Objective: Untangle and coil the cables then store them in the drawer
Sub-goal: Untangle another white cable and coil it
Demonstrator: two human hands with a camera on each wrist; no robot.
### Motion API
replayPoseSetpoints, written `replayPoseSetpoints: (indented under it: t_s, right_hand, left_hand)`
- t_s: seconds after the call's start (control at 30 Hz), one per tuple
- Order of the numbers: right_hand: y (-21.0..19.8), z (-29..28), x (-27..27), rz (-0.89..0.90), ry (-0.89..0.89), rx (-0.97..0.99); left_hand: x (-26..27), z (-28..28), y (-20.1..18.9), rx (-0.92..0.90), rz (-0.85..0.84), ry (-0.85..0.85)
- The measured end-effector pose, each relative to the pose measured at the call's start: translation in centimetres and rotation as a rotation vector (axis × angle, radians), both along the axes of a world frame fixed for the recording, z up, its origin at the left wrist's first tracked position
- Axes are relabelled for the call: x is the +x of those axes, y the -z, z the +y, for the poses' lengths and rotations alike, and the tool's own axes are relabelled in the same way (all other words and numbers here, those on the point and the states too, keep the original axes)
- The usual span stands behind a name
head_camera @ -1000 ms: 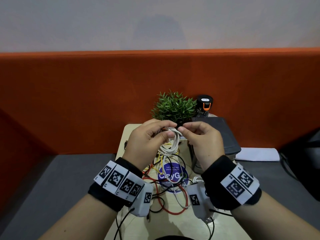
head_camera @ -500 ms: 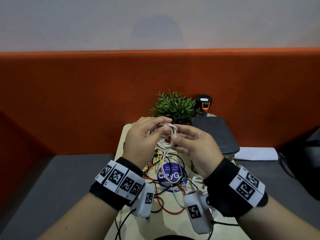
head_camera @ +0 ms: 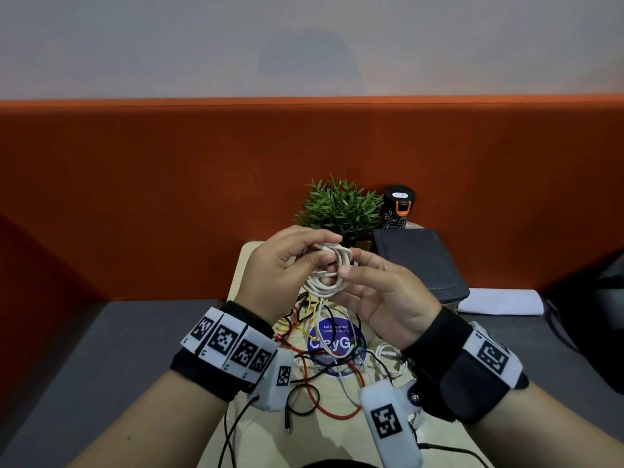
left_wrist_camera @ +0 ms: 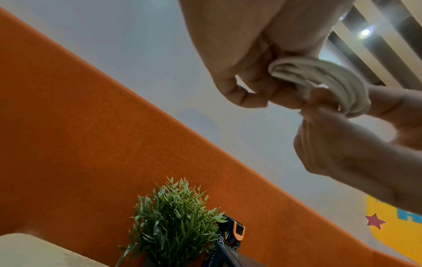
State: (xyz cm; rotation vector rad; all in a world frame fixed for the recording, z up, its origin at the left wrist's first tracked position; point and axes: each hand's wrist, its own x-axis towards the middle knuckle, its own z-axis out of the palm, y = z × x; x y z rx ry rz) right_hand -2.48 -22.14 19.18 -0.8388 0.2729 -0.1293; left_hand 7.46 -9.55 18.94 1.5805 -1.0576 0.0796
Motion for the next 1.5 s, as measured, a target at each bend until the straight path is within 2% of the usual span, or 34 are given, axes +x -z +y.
replayPoseSetpoints:
  t_s: [0.27,0.43,0.57,0.77,1.17,1.37,1.5]
  right_hand:
    - [-0.3,-0.2,0.3,-0.114,0.092,0.102]
    - [-0.7,-0.7,0.2,-0.131,0.026,0.076]
    - [-0.9,-0.8,0.1,-0.126,0.040,-0.053]
    - [-0.4,-0.5,0.0,0.009,0.086,-0.316]
    - [1.3,0.6,0.7,-0.022,0.192,-0.195]
    - [1.2,0.6,1.0,-0.096,0.132,-0.101]
    - [1.0,0.3,0.7,-0.132,0.038,-0.142]
  left_hand:
    - [-0.5,-0.6,-1.0,-0.003,-0.195,0.038]
    - [-0.6,-0.8,-1.6,-0.049,0.075,0.131]
    - [-0.5,-0.8,-1.6,-0.069,0.121,0.069]
    - [-0.8,-0.6,-1.2,-0.031,0.048,0.008]
    - [-0.4,-0.3,-1.1,-0.029,0.021,0.020]
    - [-0.3,-0.4,-1.1,-0.042,0.062,0.011]
    - [0.4,-0.1,-1.3,-0.025,0.064,0.037]
